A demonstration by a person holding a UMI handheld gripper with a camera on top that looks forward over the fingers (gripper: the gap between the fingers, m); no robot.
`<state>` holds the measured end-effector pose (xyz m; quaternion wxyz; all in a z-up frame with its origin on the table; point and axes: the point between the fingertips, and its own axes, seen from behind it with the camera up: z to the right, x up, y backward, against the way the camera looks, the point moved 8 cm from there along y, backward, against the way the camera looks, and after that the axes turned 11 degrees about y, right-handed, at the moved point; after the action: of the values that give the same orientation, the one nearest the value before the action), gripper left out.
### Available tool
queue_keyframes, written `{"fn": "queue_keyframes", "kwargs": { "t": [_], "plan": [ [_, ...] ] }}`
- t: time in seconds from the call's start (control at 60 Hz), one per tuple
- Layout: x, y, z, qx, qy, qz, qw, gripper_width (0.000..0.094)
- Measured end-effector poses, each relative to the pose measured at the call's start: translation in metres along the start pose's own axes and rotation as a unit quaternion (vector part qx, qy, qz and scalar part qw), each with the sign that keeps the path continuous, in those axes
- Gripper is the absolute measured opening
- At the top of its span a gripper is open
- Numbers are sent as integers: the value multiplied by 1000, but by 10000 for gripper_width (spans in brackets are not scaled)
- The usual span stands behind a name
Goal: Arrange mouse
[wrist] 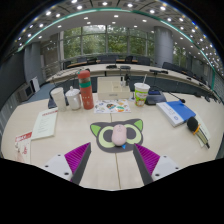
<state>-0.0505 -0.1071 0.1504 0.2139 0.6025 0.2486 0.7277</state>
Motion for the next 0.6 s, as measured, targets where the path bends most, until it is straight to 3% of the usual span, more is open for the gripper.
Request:
{"fn": "queue_keyframes", "kwargs": {
  "t": [0.283,0.6],
  "plan": [
    [-39,174,-26,-23,14,33,999,858],
    [-83,294,-38,-13,25,53,998,855]
  ]
}}
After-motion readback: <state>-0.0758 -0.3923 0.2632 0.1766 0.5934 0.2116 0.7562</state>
